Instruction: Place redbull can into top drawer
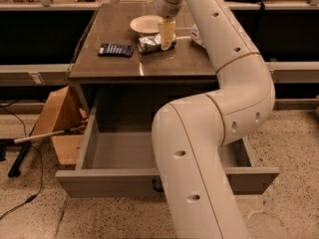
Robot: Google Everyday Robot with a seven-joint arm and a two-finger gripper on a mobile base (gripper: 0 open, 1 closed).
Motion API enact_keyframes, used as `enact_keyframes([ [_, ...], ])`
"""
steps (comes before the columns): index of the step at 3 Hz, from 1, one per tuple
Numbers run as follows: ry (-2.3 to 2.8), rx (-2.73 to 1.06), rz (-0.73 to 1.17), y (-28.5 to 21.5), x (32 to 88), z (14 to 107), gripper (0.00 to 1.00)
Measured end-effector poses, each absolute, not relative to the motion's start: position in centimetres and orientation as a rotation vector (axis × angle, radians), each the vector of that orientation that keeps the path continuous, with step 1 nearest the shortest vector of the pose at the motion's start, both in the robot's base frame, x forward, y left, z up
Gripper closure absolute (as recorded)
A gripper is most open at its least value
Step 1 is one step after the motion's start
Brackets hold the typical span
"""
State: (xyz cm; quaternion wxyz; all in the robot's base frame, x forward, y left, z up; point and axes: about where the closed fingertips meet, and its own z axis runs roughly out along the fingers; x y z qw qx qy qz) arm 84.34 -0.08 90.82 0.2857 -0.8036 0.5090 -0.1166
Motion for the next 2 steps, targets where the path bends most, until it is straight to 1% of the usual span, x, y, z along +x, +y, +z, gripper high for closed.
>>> enact_keyframes([
  [2, 1.427, -2.204, -0.283, -0.2, 84.7, 86.8, 0.00],
])
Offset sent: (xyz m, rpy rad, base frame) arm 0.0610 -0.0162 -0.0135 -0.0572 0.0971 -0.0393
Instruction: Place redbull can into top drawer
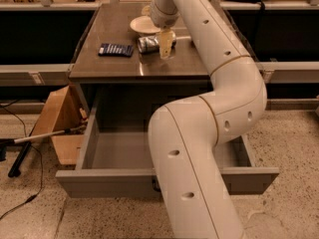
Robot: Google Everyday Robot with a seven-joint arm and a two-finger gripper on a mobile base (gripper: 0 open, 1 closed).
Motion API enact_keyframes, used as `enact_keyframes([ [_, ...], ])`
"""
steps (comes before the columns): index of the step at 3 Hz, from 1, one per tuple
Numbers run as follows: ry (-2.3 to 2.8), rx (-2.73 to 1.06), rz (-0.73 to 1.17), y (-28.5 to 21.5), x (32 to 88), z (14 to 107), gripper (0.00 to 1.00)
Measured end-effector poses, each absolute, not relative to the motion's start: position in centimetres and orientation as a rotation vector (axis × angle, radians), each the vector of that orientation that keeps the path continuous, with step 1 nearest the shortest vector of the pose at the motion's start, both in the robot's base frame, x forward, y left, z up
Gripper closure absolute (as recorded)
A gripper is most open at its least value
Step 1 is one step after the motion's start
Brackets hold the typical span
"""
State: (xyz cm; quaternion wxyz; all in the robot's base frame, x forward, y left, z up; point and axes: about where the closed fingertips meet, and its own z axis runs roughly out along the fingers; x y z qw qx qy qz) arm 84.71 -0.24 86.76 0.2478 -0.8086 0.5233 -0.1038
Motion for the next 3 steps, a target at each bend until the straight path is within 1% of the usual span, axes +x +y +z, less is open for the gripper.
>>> enact_keyframes([
  [1, 1.427, -2.204, -0.284, -0.2, 84.7, 86.8, 0.00],
  [2, 1.438, -2.175, -0.372, -0.5, 86.3, 87.2, 0.00],
  [3, 1.426, -2.118, -0.502, -1.0, 88.5, 88.6, 0.00],
])
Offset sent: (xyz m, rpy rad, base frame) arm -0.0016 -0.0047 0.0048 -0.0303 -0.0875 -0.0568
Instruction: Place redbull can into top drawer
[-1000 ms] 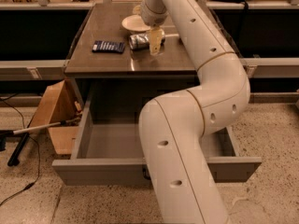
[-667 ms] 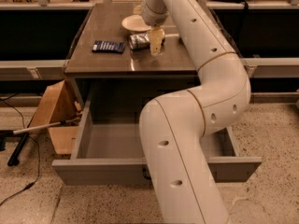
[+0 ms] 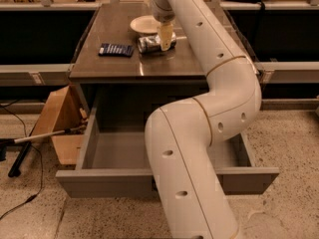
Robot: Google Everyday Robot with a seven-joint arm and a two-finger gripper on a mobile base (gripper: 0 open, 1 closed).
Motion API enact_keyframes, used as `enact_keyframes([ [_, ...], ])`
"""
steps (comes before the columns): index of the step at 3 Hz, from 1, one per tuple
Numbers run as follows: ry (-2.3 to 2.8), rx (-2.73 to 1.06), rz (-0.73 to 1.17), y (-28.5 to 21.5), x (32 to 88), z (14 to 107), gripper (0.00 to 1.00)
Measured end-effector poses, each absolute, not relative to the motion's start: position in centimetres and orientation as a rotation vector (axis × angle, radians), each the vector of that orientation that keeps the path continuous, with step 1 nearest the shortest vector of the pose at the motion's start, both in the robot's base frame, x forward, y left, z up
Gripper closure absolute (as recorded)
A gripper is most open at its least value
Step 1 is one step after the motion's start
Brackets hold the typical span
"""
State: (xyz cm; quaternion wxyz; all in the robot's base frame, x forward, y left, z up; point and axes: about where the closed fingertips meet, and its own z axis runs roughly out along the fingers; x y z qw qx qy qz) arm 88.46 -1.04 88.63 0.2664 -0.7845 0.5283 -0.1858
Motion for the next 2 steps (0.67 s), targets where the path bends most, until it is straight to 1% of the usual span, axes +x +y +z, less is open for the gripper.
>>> enact_keyframes([
  [2, 1.415, -2.126, -0.523, -0.98, 88.92, 88.29, 0.00],
])
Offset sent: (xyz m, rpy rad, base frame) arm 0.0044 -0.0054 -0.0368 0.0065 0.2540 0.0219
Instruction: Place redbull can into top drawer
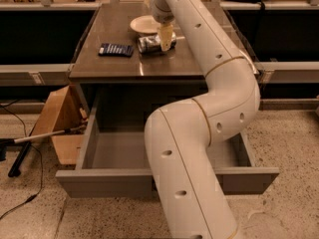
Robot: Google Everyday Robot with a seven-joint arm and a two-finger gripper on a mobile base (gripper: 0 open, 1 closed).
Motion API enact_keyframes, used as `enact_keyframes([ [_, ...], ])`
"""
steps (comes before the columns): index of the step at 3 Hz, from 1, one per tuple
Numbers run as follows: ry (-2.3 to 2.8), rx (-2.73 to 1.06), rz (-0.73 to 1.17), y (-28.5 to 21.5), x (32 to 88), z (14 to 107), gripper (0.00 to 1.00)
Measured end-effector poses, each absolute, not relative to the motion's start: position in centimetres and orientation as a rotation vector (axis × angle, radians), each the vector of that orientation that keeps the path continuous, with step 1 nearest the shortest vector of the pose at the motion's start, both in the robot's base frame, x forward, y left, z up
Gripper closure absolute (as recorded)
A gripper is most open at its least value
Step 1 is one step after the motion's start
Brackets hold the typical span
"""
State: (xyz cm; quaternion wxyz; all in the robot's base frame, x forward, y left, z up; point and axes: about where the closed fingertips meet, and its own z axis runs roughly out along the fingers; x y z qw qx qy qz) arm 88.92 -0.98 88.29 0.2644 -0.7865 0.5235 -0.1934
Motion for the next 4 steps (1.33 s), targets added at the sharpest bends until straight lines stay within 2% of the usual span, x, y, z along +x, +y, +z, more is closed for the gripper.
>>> enact_keyframes([
  [2, 1.488, -2.207, -0.348, -0.9, 86.1, 85.3, 0.00],
  [3, 1.488, -2.207, -0.349, -0.9, 86.0, 85.3, 0.00],
  [4, 1.488, -2.207, -0.349, -0.9, 86.0, 85.3, 0.19],
])
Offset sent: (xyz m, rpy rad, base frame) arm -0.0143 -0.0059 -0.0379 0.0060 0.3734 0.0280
